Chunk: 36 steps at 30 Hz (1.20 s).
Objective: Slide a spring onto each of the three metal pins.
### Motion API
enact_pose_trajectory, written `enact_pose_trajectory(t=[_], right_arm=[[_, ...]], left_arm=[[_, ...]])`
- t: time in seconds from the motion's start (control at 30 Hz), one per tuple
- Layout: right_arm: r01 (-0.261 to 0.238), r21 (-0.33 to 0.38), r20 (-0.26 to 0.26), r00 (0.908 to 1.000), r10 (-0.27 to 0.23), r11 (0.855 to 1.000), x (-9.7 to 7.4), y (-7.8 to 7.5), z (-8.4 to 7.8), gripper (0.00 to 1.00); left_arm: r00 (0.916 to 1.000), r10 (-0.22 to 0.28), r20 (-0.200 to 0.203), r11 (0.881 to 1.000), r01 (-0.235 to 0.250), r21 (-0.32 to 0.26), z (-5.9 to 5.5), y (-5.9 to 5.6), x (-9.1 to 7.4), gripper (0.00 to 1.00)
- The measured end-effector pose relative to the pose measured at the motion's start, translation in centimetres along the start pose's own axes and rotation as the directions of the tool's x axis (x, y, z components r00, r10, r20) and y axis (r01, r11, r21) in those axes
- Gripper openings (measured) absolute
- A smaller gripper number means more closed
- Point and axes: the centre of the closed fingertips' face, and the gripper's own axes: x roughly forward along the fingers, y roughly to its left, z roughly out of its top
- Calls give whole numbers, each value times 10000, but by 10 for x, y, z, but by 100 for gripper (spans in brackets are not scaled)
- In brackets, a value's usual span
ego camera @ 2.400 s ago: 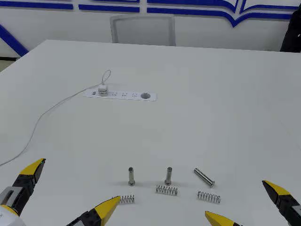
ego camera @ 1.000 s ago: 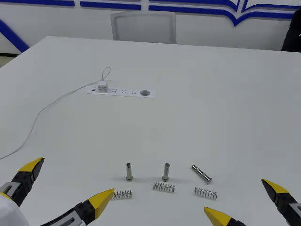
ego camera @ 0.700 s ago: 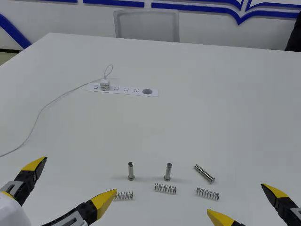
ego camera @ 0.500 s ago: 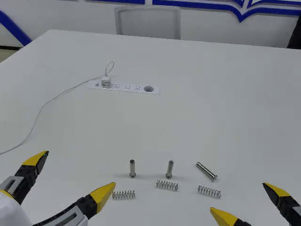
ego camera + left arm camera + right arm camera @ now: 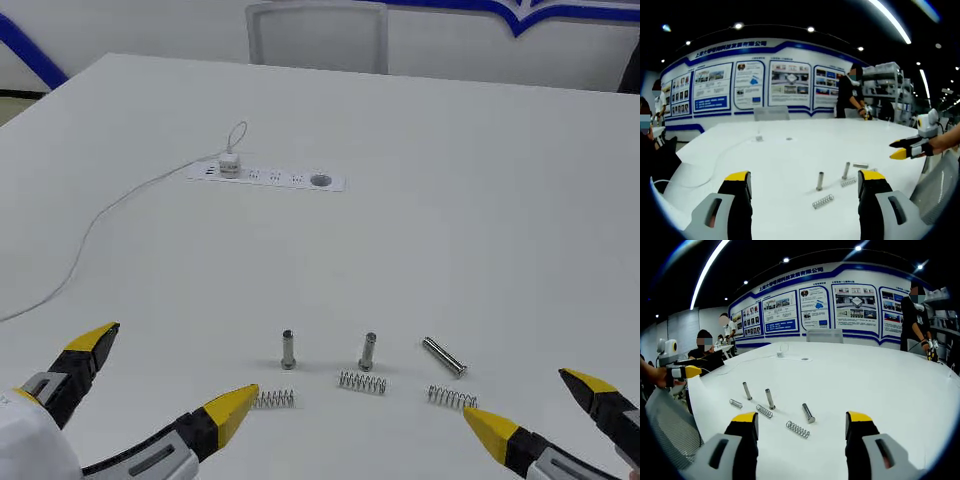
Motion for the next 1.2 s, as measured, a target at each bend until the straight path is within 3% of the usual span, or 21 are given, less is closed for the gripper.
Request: enact_pose_trajectory(t=[0.23, 0.33, 0.53, 0.6, 0.73, 0.97, 1.2], right_arm=[[-40, 174, -262, 9996, 44, 9998, 17, -10, 4, 65], [135, -110, -436, 9990, -140, 9998, 25, -17, 5, 63], [-253, -505, -839, 9963, 210, 9984, 37, -16, 2, 58], [-322, -541, -1044, 9942, 264, 9980, 42, -15, -1, 57], [-441, -362, -1511, 9878, 381, 9984, 58, -14, -7, 43], [-1003, -1095, -1939, 9779, 777, 9889, 84, -3, -8, 42], [-1298, -1507, -2528, 9634, 888, 9800, 100, -3, -20, 39]], left_arm=[[9993, -338, -179, 9992, 341, 206, -4, -7, 3, 89], [9989, -406, -235, 9988, 412, 257, -6, -8, 3, 89], [9990, -304, -323, 9994, 309, 141, -8, -5, 3, 88], [9989, -275, -369, 9996, 279, 103, -9, -4, 3, 88], [9991, -256, -345, 9996, 261, 135, -8, -4, 3, 88], [9984, -299, -487, 9993, 309, 189, -11, -5, 4, 87], [9982, -191, -561, 9997, 199, 131, -13, -2, 4, 87]])
